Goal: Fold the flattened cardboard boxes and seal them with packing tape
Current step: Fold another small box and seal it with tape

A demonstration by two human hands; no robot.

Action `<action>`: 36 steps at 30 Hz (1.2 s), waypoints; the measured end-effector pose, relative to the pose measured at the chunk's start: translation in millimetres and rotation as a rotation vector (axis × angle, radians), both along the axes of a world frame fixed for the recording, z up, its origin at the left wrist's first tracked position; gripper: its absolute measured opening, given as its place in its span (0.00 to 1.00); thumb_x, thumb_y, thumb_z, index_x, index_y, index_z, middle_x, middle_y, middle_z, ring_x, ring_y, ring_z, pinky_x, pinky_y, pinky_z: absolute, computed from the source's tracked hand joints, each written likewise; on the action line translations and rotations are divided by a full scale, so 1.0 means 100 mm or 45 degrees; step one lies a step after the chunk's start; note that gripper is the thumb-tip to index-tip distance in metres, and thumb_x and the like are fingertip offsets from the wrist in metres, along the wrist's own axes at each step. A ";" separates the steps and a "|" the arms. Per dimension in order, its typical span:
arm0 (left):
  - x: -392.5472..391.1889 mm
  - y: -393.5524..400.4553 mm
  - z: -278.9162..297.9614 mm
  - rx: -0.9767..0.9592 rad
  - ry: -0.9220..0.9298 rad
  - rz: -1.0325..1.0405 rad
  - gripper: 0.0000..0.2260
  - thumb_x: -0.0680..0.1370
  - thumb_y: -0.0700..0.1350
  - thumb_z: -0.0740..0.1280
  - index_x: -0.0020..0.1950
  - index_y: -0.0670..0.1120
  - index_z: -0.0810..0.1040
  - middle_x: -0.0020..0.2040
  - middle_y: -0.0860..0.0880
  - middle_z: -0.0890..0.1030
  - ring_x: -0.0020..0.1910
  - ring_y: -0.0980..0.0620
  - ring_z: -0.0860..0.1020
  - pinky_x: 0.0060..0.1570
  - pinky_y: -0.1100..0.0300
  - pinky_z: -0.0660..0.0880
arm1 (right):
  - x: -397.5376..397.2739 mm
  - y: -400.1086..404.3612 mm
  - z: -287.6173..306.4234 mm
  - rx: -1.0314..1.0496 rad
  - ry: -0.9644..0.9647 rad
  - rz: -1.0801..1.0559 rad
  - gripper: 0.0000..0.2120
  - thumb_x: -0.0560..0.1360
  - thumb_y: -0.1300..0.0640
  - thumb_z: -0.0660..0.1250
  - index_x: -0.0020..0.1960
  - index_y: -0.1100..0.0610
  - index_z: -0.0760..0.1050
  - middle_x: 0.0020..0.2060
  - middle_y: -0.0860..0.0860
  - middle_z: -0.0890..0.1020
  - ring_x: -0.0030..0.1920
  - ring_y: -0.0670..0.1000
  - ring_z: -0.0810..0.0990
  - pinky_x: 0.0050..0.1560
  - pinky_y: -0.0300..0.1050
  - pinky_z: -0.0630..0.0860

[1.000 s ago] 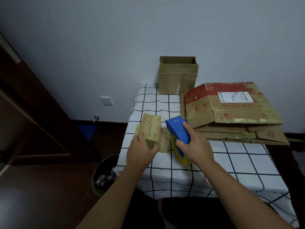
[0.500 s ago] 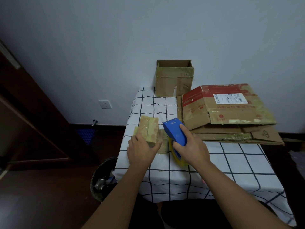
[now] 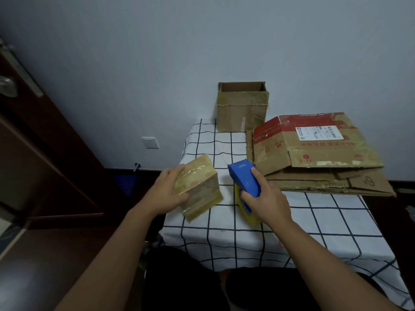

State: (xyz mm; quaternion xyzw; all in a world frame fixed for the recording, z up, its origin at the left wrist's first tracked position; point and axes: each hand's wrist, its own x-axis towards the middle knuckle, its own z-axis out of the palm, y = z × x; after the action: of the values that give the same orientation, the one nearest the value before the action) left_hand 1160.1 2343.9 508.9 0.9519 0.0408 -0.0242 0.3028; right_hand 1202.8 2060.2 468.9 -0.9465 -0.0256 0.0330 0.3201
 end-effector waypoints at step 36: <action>-0.11 -0.62 -0.54 0.670 -0.110 -0.149 0.37 0.76 0.39 0.63 0.78 0.63 0.53 0.78 0.45 0.56 0.77 0.43 0.51 0.74 0.48 0.50 | -0.09 -0.04 0.09 0.091 -0.037 0.017 0.36 0.75 0.43 0.66 0.78 0.40 0.55 0.47 0.49 0.75 0.45 0.51 0.75 0.41 0.45 0.69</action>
State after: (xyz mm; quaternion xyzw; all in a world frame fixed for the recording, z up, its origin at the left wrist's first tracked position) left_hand 1149.3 2281.6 454.9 0.9987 -0.0224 0.0103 0.0448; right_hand 1193.9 2056.0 477.5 -0.9346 -0.0378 0.0205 0.3531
